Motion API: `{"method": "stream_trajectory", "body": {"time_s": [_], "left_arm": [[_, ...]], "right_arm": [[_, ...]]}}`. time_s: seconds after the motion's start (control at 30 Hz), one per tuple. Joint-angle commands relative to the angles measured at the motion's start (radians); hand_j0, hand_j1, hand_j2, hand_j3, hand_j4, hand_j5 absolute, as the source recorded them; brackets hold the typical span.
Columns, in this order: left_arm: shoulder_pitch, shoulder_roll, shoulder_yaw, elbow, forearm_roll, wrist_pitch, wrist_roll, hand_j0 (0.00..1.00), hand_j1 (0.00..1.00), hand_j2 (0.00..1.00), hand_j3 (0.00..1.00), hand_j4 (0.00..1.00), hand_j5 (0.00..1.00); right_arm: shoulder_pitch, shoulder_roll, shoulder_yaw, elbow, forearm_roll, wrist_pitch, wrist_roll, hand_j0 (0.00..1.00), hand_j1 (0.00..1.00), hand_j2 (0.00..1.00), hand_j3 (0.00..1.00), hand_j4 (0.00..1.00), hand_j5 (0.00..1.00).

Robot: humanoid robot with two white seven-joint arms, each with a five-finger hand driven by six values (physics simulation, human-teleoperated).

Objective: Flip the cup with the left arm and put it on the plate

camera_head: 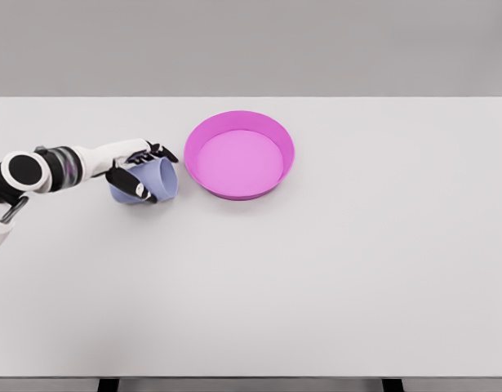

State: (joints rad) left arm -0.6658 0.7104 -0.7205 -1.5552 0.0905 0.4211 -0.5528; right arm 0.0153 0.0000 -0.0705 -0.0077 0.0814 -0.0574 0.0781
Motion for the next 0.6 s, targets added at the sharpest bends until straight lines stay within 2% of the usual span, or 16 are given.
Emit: {"method": "stream_trajectory", "body": {"time_s": [0.0,0.4,0.57], "left_arm": [[0.000,0.004,0.016,0.000,0.024,-0.002,-0.001,0.77,0.77,0.77,0.77,0.77,0.77],[0.005,-0.002,0.088,0.001,0.089,-0.002,-0.004,0.77,0.77,0.77,0.77,0.77,0.77],[0.021,-0.061,0.153,0.001,0.104,-0.002,-0.006,0.77,0.77,0.77,0.77,0.77,0.77]], "right_arm": [[0.000,0.000,0.000,0.000,0.000,0.001,0.000,1.00,1.00,1.00,1.00,1.00,1.00],[0.000,0.000,0.000,0.000,0.000,-0.001,0.000,1.00,1.00,1.00,1.00,1.00,1.00],[0.000,0.000,0.000,0.000,0.000,-0.001,0.000,1.00,1.00,1.00,1.00,1.00,1.00]]}}
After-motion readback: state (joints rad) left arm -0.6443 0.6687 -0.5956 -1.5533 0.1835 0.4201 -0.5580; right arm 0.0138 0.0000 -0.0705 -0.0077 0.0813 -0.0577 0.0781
